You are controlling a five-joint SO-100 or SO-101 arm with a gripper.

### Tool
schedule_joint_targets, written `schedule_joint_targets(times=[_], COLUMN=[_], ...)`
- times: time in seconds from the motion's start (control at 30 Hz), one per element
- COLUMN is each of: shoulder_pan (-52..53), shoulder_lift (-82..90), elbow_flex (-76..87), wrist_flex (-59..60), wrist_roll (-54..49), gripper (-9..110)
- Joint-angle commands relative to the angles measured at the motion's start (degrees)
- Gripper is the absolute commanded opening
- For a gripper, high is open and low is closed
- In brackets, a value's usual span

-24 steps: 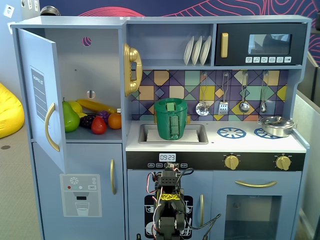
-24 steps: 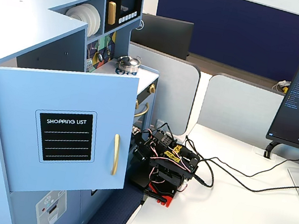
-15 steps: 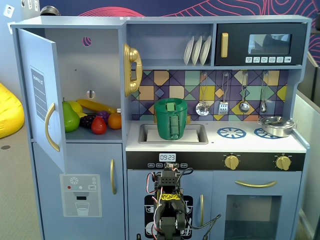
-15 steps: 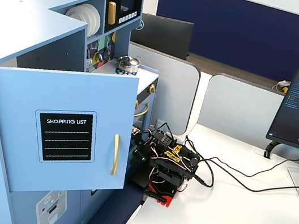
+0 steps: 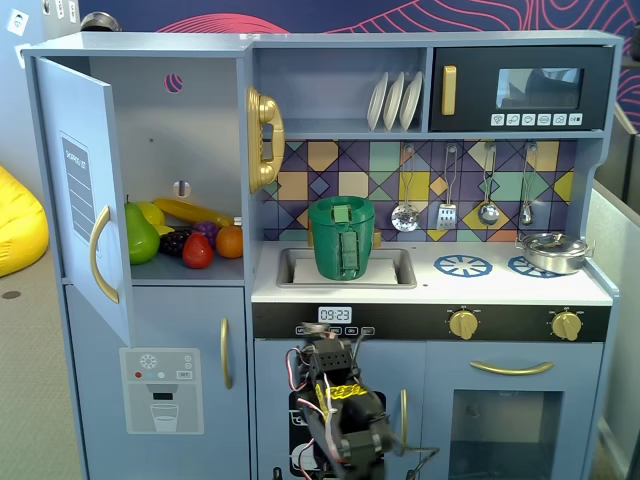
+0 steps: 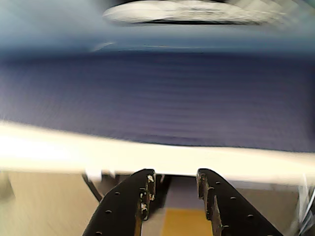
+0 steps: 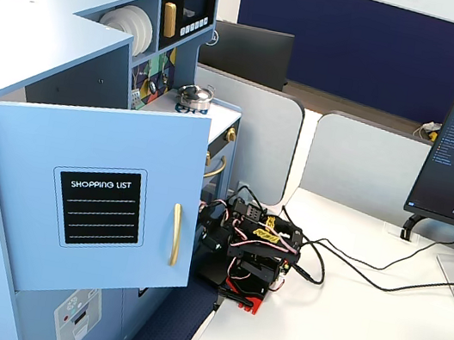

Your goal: Close the left cabinet door

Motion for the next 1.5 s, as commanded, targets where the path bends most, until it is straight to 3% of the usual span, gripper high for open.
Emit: schedule_joint_targets(times=[0.0,0.17,0.27,0.5,0.63,0.93,1.17,1.47], shoulder_pan=[-23.29,-50.27,-63.54,-80.24,-82.35,-82.0,-78.75,-73.56], shoulder_lift=[-1.67,-3.43,-7.56,-25.49,-35.95,-59.15,-72.6,-77.43], elbow_flex=[-11.69,-17.31,-20.13,-26.19,-30.23,-49.31,-65.04,-73.92], wrist_flex=[-14.24,-26.28,-30.85,-57.92,-67.32,-73.13,-70.93,-62.84], wrist_roll=[-0.79,-19.34,-24.79,-31.03,-33.31,-36.12,-37.97,-38.67], gripper=[0,0,0,0,0,0,0,0])
